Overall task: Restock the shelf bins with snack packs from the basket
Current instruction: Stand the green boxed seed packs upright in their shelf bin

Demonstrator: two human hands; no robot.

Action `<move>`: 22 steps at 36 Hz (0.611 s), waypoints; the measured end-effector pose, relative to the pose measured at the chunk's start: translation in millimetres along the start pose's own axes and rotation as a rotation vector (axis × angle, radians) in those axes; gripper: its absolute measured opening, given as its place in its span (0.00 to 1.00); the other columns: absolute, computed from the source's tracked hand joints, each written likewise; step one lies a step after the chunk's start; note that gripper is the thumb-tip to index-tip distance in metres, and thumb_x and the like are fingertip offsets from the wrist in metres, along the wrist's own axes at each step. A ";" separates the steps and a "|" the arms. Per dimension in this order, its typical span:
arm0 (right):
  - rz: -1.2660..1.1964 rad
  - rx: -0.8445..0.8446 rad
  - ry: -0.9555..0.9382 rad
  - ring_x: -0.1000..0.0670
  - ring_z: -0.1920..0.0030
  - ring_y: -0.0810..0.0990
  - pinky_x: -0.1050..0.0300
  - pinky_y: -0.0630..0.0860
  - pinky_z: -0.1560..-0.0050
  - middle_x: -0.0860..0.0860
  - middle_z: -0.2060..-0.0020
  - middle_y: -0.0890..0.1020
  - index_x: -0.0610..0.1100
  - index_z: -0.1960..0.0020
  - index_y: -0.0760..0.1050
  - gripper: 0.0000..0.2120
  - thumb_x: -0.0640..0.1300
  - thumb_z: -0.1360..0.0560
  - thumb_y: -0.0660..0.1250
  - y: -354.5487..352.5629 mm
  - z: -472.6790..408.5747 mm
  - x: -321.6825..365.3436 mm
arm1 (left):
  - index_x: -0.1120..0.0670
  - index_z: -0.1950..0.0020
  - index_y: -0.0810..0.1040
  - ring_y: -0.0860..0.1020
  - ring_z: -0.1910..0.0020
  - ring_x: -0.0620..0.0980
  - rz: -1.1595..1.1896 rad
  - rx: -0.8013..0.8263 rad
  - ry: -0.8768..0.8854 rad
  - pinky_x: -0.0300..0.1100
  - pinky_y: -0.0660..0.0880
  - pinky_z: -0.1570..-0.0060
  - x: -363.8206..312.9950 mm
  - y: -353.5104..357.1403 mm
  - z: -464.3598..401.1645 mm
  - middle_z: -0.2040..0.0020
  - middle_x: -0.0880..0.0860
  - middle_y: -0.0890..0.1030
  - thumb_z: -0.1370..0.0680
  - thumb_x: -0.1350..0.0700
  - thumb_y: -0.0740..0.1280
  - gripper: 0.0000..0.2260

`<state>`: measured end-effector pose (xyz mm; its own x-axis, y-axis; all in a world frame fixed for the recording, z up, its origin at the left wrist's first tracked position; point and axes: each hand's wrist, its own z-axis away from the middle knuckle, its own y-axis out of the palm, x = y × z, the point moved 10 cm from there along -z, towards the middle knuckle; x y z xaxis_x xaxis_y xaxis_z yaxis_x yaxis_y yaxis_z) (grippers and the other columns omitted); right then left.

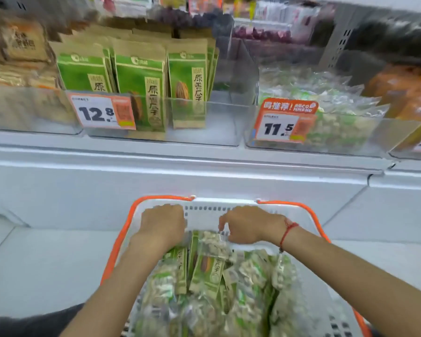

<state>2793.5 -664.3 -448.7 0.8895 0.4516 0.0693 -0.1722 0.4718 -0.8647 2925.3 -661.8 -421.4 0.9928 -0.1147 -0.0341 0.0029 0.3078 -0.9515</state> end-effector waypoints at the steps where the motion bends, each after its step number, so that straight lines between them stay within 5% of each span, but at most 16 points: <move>1: -0.008 0.040 0.004 0.44 0.37 0.73 0.52 0.71 0.42 0.48 0.38 0.76 0.51 0.33 0.71 0.18 0.46 0.22 0.63 18.8 -6.7 -2.0 | 0.53 0.42 0.76 0.77 0.43 0.55 -0.016 0.070 -0.008 0.45 0.72 0.48 2.1 23.5 -2.4 0.42 0.53 0.79 0.20 0.52 0.57 0.12; 5: -0.069 0.086 0.007 0.43 0.39 0.75 0.54 0.72 0.47 0.45 0.39 0.77 0.48 0.33 0.70 0.18 0.42 0.22 0.62 77.8 -27.2 -1.6 | 0.51 0.34 0.72 0.78 0.46 0.55 0.036 0.278 -0.023 0.45 0.72 0.53 19.9 121.6 -10.0 0.45 0.53 0.80 0.20 0.58 0.55 0.16; 9: -0.049 -0.012 -0.106 0.42 0.44 0.75 0.54 0.71 0.56 0.42 0.44 0.77 0.45 0.30 0.67 0.25 0.31 0.25 0.58 118.1 -37.6 23.8 | 0.53 0.38 0.77 0.76 0.40 0.55 0.109 0.349 0.002 0.48 0.74 0.43 21.1 189.1 -12.2 0.39 0.54 0.78 0.21 0.61 0.57 0.15; 12: 0.181 -0.074 -0.260 0.42 0.30 0.65 0.47 0.69 0.37 0.43 0.30 0.67 0.41 0.29 0.65 0.26 0.30 0.26 0.61 145.5 -41.4 48.2 | 0.51 0.30 0.69 0.66 0.31 0.53 -0.014 0.270 0.212 0.48 0.64 0.33 -0.1 209.3 -11.3 0.30 0.51 0.69 0.20 0.53 0.58 0.18; 16: 0.403 -0.015 -0.291 0.44 0.23 0.49 0.45 0.54 0.27 0.45 0.22 0.49 0.42 0.22 0.46 0.35 0.37 0.23 0.61 175.6 -51.5 53.3 | 0.51 0.27 0.65 0.61 0.29 0.51 -0.032 0.272 0.302 0.48 0.54 0.30 -16.4 223.2 -4.0 0.28 0.50 0.66 0.28 0.40 0.30 0.39; 19: 0.467 -0.032 -0.266 0.44 0.26 0.55 0.44 0.60 0.29 0.46 0.23 0.49 0.42 0.22 0.40 0.42 0.45 0.24 0.66 178.4 -57.5 44.5 | 0.52 0.29 0.67 0.64 0.32 0.51 0.103 0.265 0.171 0.48 0.57 0.31 -18.7 225.4 -13.6 0.32 0.51 0.70 0.18 0.43 0.42 0.26; 22: 0.454 -0.072 -0.245 0.45 0.35 0.66 0.49 0.68 0.37 0.47 0.27 0.59 0.43 0.24 0.53 0.34 0.42 0.24 0.66 165.8 -57.9 34.8 | 0.49 0.38 0.75 0.69 0.40 0.51 0.175 0.304 0.101 0.47 0.62 0.38 -31.5 227.9 -21.2 0.43 0.51 0.77 0.18 0.42 0.48 0.21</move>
<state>2820.3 -614.2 -618.4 0.6050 0.7669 -0.2140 -0.4804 0.1373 -0.8662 2892.2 -608.1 -643.6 0.9646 -0.1231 -0.2331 -0.1159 0.5960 -0.7946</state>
